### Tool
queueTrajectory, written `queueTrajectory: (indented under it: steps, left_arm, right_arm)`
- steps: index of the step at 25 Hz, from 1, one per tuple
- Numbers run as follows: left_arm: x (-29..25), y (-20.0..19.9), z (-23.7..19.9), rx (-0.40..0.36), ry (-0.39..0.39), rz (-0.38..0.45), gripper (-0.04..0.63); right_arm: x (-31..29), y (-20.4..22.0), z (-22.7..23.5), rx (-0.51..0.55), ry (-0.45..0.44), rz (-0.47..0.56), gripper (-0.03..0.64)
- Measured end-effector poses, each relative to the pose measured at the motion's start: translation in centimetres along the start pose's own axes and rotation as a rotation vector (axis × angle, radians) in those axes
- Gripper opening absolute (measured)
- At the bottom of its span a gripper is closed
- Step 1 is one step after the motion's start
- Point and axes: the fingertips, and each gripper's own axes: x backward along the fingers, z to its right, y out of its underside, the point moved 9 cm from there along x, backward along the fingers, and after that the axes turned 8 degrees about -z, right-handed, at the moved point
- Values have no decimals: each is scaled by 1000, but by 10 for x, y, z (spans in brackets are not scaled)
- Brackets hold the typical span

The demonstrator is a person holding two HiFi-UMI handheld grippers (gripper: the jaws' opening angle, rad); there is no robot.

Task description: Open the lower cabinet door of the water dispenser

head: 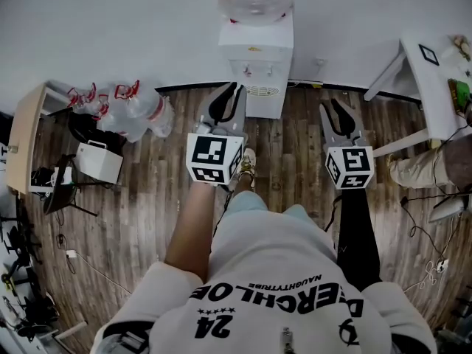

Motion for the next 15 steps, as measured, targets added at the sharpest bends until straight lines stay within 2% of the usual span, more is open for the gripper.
queueTrajectory:
  steps: [4, 8, 15]
  left_arm:
    - [-44, -2, -25, -33, 46, -8, 54]
    - [-95, -21, -59, -51, 88, 1, 54]
    - [-171, -47, -97, -104, 207, 16, 54]
  right_arm:
    - [-43, -10, 4, -4, 1, -13, 89]
    - [-91, -32, 14, 7, 26, -27, 89]
    - [-165, -55, 35, -28, 75, -49, 89]
